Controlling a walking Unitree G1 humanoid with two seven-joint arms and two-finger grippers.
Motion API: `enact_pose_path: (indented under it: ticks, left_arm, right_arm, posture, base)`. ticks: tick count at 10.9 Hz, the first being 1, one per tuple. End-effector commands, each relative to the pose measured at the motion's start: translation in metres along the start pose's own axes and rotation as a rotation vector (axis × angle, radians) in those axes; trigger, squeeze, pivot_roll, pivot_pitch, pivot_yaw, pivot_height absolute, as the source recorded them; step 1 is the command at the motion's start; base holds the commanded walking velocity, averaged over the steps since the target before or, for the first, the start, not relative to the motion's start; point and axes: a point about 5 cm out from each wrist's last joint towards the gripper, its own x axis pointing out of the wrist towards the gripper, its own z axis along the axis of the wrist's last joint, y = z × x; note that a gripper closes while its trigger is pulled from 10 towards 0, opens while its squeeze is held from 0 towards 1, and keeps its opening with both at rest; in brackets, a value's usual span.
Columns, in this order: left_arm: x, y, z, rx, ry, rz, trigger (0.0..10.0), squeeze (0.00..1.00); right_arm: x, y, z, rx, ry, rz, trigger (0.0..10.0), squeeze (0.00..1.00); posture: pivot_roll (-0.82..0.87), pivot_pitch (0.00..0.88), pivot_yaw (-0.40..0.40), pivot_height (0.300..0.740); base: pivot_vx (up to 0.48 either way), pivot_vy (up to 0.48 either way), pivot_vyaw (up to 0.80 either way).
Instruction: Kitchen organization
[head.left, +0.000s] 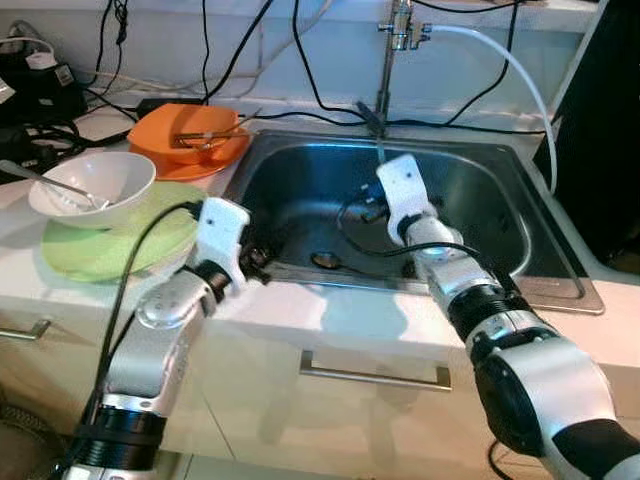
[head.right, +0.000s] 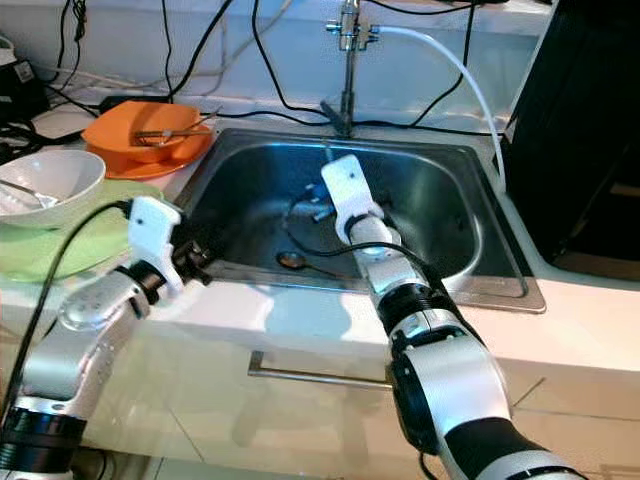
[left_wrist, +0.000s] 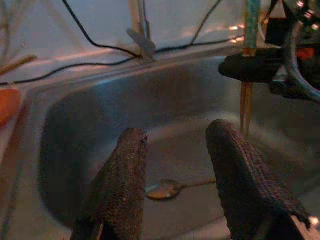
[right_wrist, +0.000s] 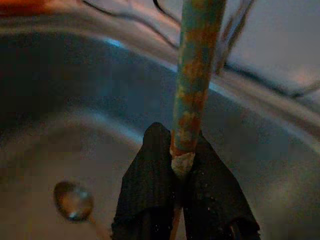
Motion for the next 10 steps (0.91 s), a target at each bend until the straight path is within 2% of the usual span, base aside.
enact_pose_path:
  ticks: [1,4,6,7,8,9,10]
  left_arm:
    - [-0.002,-0.004,-0.003,0.015,0.032,-0.02,10.0,0.0]
    - [-0.005,-0.011,-0.014,0.005,0.11,-0.058,10.0,0.0]
    - [-0.004,-0.016,-0.016,-0.005,0.12,-0.076,10.0,0.0]
    - [-0.004,-0.017,-0.015,-0.007,0.121,-0.078,10.0,0.0]
    - [-0.005,-0.018,-0.015,-0.01,0.125,-0.08,10.0,0.0]
    - [-0.005,-0.018,-0.015,-0.01,0.126,-0.081,10.0,0.0]
    - [-0.005,-0.018,-0.015,-0.01,0.125,-0.082,10.0,0.0]
  right_arm:
    - [0.002,-0.001,0.002,0.048,0.028,0.0,10.0,0.0]
    - [0.001,0.003,-0.005,0.085,0.087,0.01,10.0,0.0]
    - [0.001,0.006,-0.008,0.088,0.1,0.018,10.0,0.0]
    - [0.001,0.006,-0.009,0.094,0.104,0.019,10.0,0.67]
    - [0.001,0.006,-0.009,0.106,0.109,0.024,10.0,1.0]
    - [0.001,0.006,-0.009,0.098,0.108,0.023,10.0,1.0]
    - [0.001,0.007,-0.009,0.083,0.102,0.029,10.0,0.0]
  posture:
    - [0.26,0.0,-0.019,0.74]
    - [0.27,0.0,-0.018,0.74]
    - [0.27,0.0,-0.018,0.74]
    - [0.27,0.0,-0.02,0.74]
    - [0.27,0.0,-0.02,0.74]
    - [0.27,0.0,-0.021,0.74]
    - [0.27,0.0,-0.021,0.74]
  base:
    - [0.0,0.0,0.0]
    - [0.0,0.0,0.0]
    - [0.0,0.0,0.0]
    - [0.0,0.0,0.0]
    - [0.0,0.0,0.0]
    - [0.0,0.0,0.0]
    - [0.0,0.0,0.0]
